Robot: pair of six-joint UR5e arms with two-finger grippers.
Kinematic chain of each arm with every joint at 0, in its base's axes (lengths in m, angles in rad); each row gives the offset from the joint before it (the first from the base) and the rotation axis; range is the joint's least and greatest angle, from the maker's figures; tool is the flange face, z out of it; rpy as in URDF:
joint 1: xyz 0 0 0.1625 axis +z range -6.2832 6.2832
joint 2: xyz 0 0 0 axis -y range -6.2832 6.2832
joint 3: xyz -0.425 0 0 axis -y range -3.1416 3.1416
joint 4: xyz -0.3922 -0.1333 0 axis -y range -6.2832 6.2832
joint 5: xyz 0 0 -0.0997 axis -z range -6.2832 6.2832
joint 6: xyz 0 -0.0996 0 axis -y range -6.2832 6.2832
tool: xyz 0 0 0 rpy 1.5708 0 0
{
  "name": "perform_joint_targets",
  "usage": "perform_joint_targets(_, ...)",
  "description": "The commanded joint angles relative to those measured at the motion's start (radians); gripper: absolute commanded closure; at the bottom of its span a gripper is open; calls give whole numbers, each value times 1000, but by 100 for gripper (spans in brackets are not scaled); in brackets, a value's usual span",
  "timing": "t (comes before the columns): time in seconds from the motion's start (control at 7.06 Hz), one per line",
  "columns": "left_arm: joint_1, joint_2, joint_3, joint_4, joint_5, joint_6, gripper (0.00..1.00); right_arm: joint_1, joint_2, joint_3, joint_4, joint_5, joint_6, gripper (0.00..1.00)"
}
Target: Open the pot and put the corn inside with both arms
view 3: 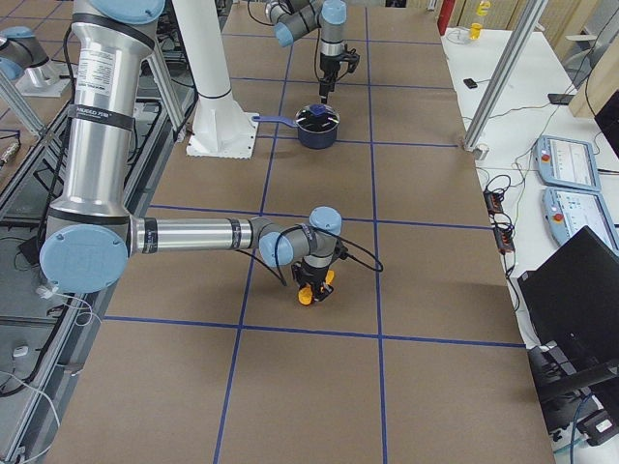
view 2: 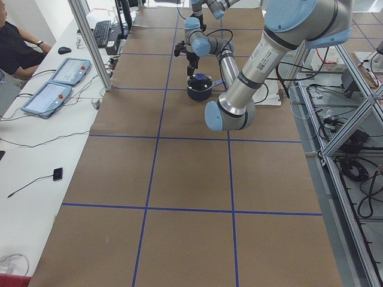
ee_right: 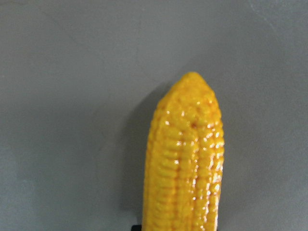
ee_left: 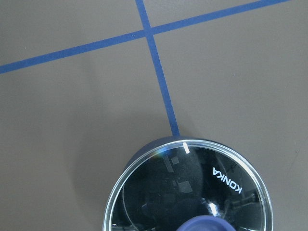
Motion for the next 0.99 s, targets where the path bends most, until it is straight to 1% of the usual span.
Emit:
perform_joint_targets(0.0, 5, 0, 1, 1, 2, -7, 0, 54, 30, 126, -149, 20, 1, 78)
perform_joint_targets(0.14, 18, -1, 1, 0, 28, -6, 0, 65, 81, 180, -265, 61, 20, 78)
perform_joint_targets(0.28, 43, -7, 6, 0, 45, -7, 0, 73, 118, 186, -309, 73, 23, 78)
perform_joint_targets(0.42, 64, -9, 7, -2, 45, -6, 0, 73, 133, 185, -312, 77, 38, 77)
perform_joint_targets(0.57, 80, -6, 12, -14, 45, -6, 0, 73, 152, 185, -314, 105, 81, 77)
perform_joint_targets(0.85, 92, -1, 38, -60, 45, -6, 1, 71, 179, 185, -316, 123, 138, 77)
